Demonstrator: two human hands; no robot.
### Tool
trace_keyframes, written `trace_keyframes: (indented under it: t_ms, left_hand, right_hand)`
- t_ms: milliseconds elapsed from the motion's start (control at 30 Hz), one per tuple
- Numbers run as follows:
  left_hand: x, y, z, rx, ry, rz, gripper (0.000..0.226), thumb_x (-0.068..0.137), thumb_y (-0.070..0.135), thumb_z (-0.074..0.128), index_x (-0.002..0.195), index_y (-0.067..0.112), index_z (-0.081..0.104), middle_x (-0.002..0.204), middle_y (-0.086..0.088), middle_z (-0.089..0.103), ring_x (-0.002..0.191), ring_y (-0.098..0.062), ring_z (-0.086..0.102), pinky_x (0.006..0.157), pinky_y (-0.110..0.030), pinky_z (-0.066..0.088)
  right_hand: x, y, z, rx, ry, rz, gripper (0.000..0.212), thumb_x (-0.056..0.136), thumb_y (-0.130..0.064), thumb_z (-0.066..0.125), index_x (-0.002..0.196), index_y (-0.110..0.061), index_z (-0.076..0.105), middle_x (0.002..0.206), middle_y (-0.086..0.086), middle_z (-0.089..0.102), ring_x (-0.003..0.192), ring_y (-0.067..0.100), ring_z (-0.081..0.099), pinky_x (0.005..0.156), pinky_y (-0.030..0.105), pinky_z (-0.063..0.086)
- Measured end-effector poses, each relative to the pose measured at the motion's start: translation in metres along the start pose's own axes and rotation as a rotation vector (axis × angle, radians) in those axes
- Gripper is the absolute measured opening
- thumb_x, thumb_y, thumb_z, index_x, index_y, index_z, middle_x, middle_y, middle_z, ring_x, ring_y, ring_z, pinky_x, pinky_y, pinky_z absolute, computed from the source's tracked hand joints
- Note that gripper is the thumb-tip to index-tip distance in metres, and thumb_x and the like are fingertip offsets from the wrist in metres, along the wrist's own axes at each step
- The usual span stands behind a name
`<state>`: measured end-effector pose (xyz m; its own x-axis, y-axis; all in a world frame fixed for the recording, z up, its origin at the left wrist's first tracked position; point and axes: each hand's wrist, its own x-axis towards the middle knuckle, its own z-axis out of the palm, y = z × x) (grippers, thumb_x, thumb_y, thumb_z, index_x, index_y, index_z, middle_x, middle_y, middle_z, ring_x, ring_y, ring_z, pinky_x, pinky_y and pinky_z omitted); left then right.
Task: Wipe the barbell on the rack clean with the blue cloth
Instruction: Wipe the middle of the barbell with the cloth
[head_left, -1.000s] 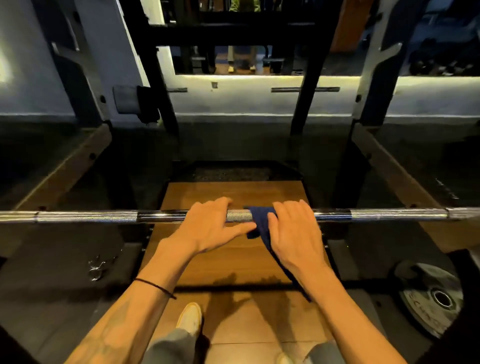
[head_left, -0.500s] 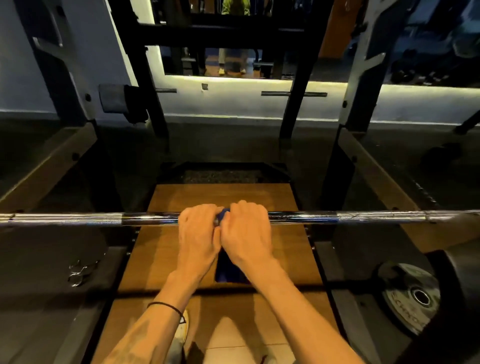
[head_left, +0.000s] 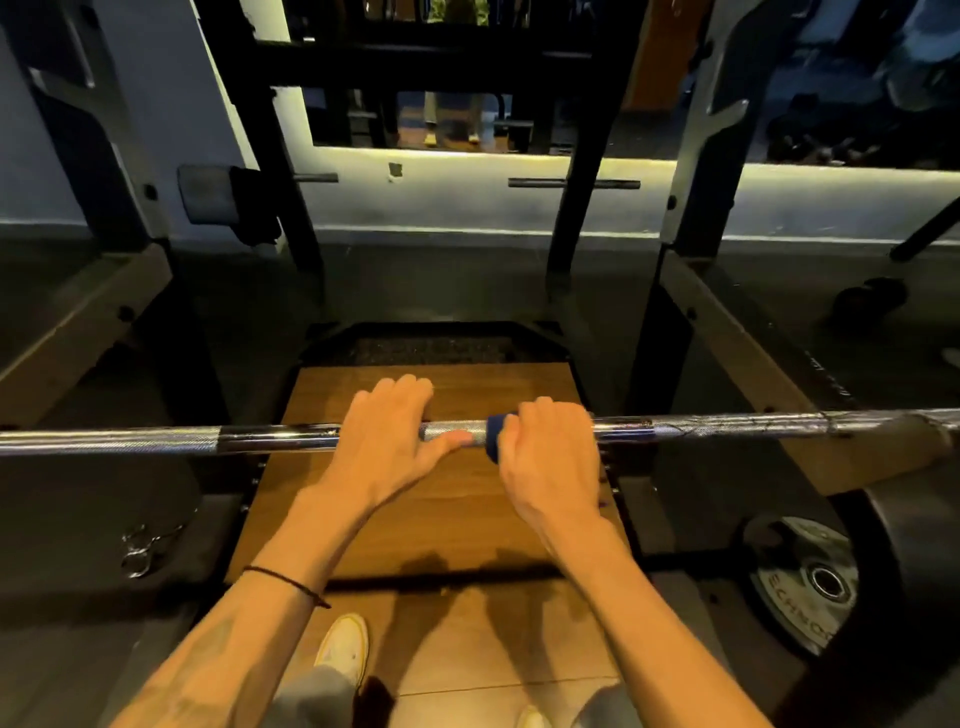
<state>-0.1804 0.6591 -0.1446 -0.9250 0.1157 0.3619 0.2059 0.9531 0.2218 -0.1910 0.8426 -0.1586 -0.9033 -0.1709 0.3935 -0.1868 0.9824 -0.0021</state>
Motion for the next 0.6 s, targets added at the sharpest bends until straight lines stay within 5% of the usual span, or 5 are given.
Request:
trace_keyframes:
  t_ms: [100,200,367,500,600]
  left_hand:
    - [0.008,0.000,0.000,-0.090,-0.203,-0.079,0.043,0.088,0.067,0.052,0.100,0.027,0.057,0.101,0.007,0.056,0.091,-0.017,0.057,0.076,-0.035,0.049]
    - [0.008,-0.001,-0.005,0.089,-0.402,-0.028,0.061,0.099,0.061,0.035,0.139,0.018,0.049,0.129,-0.005,0.052,0.118,-0.026,0.053,0.094,-0.041,0.045]
    - [-0.007,-0.010,-0.003,0.112,-0.258,0.097,0.051,0.096,0.062,0.031,0.107,0.021,0.059,0.099,0.001,0.062,0.090,-0.023,0.059,0.077,-0.039,0.045]
    - [-0.017,-0.007,0.006,0.142,-0.061,0.126,0.044,0.094,0.058,0.037,0.102,0.023,0.062,0.087,0.004,0.060,0.075,-0.019,0.056,0.067,-0.037,0.044]
    - [-0.026,-0.002,0.017,0.148,0.080,0.115,0.030,0.093,0.050,0.053,0.103,0.023,0.061,0.085,0.005,0.056,0.072,-0.018,0.050,0.063,-0.033,0.032]
  right_hand:
    - [0.004,-0.026,0.004,0.004,-0.017,-0.088,0.039,0.103,-0.033,0.022,0.082,-0.026,0.054,0.079,-0.003,0.050,0.070,0.018,0.042,0.069,0.037,0.026]
    - [0.002,-0.014,0.006,0.114,0.028,-0.208,0.036,0.102,-0.033,0.026,0.082,-0.024,0.054,0.078,-0.002,0.056,0.070,0.023,0.051,0.067,0.036,0.026]
    - [0.000,0.052,0.010,0.127,0.050,-0.139,0.038,0.100,-0.039,0.033,0.074,-0.019,0.053,0.073,0.006,0.057,0.068,0.034,0.055,0.064,0.046,0.037]
    - [-0.013,0.086,0.010,0.129,0.082,-0.026,0.044,0.101,-0.036,0.033,0.090,-0.008,0.065,0.083,0.009,0.062,0.078,0.033,0.057,0.076,0.050,0.044]
    - [-0.011,0.054,0.004,0.045,0.080,0.075,0.046,0.099,-0.035,0.024,0.074,-0.016,0.057,0.074,0.006,0.056,0.066,0.026,0.046,0.068,0.044,0.035]
